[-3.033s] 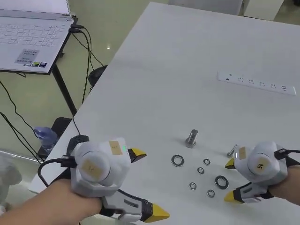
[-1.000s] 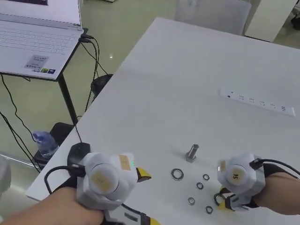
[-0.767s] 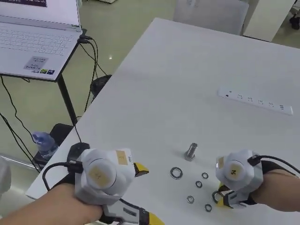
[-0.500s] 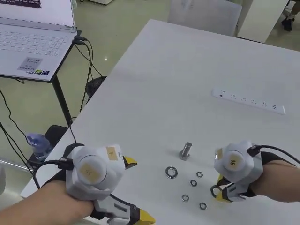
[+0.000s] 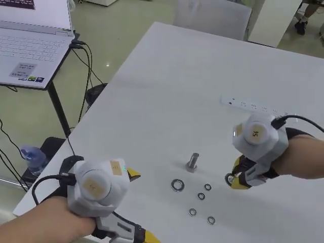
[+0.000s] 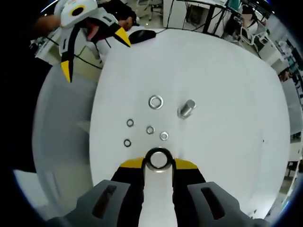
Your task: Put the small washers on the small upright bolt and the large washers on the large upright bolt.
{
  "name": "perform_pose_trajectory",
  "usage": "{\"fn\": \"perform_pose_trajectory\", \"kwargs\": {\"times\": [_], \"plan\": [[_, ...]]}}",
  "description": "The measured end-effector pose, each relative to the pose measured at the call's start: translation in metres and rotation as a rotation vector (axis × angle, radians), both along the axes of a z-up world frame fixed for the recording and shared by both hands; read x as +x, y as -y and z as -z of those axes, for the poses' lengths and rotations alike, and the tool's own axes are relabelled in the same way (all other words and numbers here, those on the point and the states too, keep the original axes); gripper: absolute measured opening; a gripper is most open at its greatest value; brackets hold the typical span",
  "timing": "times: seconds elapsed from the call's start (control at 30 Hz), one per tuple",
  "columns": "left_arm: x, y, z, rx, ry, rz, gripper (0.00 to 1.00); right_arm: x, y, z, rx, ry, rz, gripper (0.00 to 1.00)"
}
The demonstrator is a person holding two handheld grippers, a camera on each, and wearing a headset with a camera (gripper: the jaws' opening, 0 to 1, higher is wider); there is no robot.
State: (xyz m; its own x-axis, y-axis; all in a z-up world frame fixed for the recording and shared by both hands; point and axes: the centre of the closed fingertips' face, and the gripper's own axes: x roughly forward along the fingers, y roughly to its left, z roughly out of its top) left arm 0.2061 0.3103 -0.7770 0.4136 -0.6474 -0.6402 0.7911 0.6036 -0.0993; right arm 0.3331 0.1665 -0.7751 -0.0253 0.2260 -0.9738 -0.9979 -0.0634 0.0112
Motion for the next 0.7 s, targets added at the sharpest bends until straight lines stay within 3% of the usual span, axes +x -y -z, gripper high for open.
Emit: {"fn": "perform_pose_trajectory", "kwargs": {"times": [0.17,0.23,0.27,0.37,0.5,0.7], "plan": [[0.004,0.000,-0.002,-0.014,0.011,-0.020,0.97,0.010,-0.008,-0.007,0.015,0.007,0.005,0.21],[0.003,-0.002,0.001,0.007,0.002,-0.005,0.92,0.013,-0.012,-0.010,0.017,0.009,0.005,0.21],[0.005,-0.002,0.000,0.011,0.017,-0.010,0.92,0.015,-0.014,-0.012,0.019,0.011,0.005,0.21],[0.008,-0.001,-0.002,-0.020,0.019,-0.031,0.96,0.021,-0.019,-0.015,0.026,0.017,0.009,0.21],[0.011,-0.001,-0.003,-0.026,0.022,-0.042,0.99,0.028,-0.033,-0.021,0.052,0.029,0.021,0.21],[0.013,-0.001,-0.001,-0.036,0.013,-0.047,0.99,0.029,-0.048,-0.021,0.045,0.041,-0.005,0.21]]}}
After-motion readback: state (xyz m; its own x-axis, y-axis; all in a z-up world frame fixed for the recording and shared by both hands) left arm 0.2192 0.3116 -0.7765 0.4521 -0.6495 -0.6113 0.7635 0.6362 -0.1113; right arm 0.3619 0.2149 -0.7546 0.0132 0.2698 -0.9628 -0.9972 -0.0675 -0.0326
